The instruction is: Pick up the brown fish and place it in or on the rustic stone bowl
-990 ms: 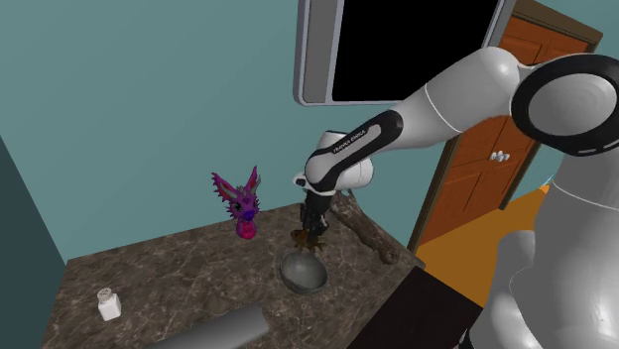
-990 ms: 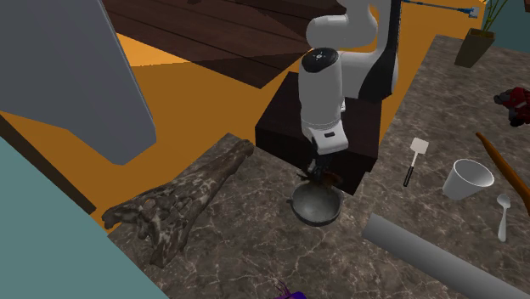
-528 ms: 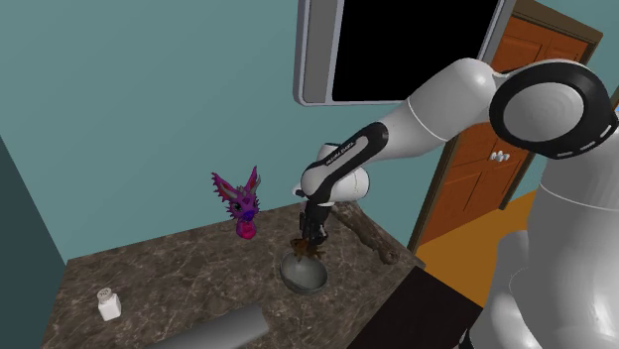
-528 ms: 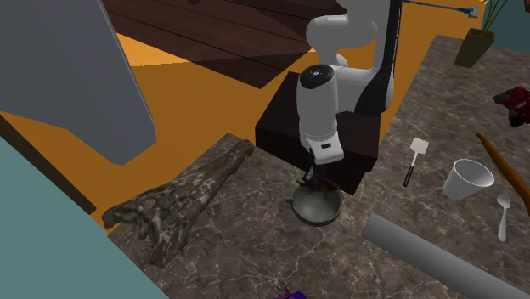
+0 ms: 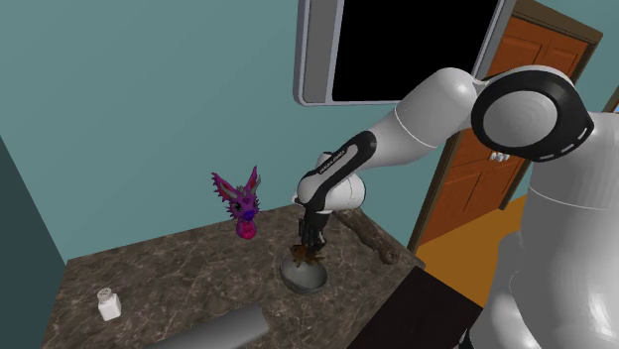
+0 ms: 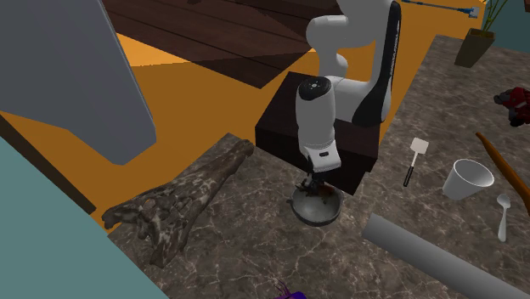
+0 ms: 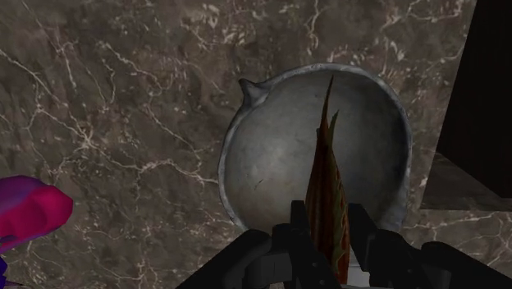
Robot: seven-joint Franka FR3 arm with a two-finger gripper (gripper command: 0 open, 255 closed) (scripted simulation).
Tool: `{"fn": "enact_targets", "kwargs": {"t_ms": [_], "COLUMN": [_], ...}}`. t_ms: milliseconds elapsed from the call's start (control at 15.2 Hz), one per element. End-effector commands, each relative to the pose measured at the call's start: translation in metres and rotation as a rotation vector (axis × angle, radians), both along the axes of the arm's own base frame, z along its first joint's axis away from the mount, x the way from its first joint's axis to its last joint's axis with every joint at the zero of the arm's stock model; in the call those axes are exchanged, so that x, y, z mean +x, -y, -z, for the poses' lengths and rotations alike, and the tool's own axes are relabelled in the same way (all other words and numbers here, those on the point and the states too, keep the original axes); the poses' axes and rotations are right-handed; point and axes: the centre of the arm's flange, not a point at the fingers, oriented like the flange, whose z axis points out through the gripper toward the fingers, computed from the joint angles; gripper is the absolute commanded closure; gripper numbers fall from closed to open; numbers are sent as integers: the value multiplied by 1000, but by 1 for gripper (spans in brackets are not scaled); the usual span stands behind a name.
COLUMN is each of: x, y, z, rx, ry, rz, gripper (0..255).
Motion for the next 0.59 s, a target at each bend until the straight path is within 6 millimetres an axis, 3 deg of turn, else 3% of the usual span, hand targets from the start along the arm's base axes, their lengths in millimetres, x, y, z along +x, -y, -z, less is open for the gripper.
{"fn": "enact_targets", "kwargs": {"t_ms": [0,132,198,528], "x": [0,0,0,0], "y": [0,0,0,0], "z": [0,0,0,0], "rx": [0,0,0,0], "ry": [0,0,0,0], "rz": [0,0,0,0], "gripper": [255,255,0,0]}}
